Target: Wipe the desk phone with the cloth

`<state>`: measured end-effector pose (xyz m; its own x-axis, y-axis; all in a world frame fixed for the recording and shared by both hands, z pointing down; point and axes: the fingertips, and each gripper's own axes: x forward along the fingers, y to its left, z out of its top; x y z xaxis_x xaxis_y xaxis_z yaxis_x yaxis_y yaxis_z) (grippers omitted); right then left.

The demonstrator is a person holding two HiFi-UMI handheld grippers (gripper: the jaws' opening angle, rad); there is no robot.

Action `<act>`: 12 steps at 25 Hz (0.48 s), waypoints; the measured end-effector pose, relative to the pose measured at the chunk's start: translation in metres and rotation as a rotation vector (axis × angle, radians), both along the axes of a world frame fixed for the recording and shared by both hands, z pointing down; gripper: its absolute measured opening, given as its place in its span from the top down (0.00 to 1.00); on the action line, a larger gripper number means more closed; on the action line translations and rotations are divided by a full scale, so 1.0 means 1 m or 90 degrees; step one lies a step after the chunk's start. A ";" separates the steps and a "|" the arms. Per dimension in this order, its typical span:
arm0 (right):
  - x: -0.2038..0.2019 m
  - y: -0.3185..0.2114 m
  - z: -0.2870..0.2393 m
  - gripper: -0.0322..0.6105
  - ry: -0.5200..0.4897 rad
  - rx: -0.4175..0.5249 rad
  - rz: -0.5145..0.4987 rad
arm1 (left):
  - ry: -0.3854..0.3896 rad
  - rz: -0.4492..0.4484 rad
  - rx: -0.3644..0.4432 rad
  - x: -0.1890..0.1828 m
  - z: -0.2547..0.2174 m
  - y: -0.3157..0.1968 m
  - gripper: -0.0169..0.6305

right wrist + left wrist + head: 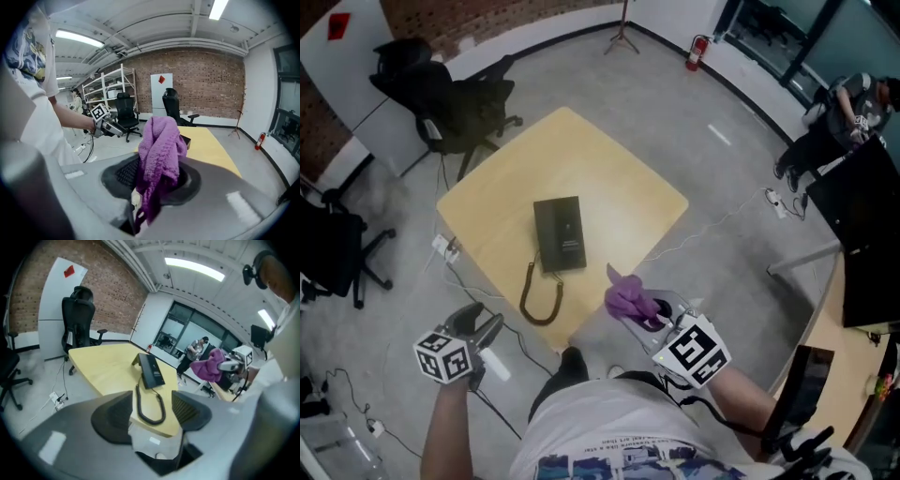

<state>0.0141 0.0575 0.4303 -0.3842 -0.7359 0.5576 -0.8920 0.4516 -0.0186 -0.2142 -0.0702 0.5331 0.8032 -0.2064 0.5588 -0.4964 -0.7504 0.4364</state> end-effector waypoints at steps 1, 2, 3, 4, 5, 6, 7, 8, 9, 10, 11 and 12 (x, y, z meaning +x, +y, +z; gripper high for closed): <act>-0.003 0.008 0.000 0.79 -0.001 0.008 -0.010 | 0.000 -0.002 0.012 -0.001 -0.009 0.022 0.55; -0.006 0.018 -0.001 0.79 -0.004 0.014 -0.018 | 0.005 -0.003 0.023 0.001 -0.020 0.045 0.55; -0.007 0.029 -0.002 0.79 -0.008 0.020 -0.025 | 0.015 -0.004 0.032 0.007 -0.033 0.069 0.55; -0.008 0.040 -0.004 0.79 -0.012 0.027 -0.030 | 0.028 -0.002 0.040 0.015 -0.045 0.091 0.56; -0.009 0.050 -0.006 0.79 -0.017 0.035 -0.034 | 0.040 0.003 0.047 0.025 -0.057 0.112 0.56; -0.009 0.060 -0.008 0.79 -0.022 0.043 -0.036 | 0.050 0.011 0.050 0.035 -0.067 0.131 0.56; -0.009 0.069 -0.009 0.79 -0.027 0.049 -0.038 | 0.060 0.021 0.049 0.046 -0.075 0.149 0.56; -0.010 0.079 -0.010 0.79 -0.030 0.051 -0.039 | 0.069 0.033 0.046 0.056 -0.082 0.167 0.56; -0.011 0.089 -0.010 0.79 -0.034 0.052 -0.041 | 0.077 0.046 0.042 0.064 -0.087 0.184 0.56; -0.014 0.099 -0.010 0.79 -0.037 0.052 -0.043 | 0.083 0.059 0.040 0.071 -0.093 0.199 0.56; -0.016 0.108 -0.010 0.79 -0.038 0.053 -0.044 | 0.087 0.076 0.043 0.076 -0.098 0.211 0.56; -0.019 0.115 -0.011 0.79 -0.037 0.056 -0.045 | 0.086 0.094 0.051 0.080 -0.103 0.222 0.56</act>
<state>-0.0046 0.1727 0.4196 -0.4663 -0.7513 0.4670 -0.8568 0.5150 -0.0271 -0.1345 0.1514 0.4305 0.8948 -0.1200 0.4300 -0.3192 -0.8454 0.4283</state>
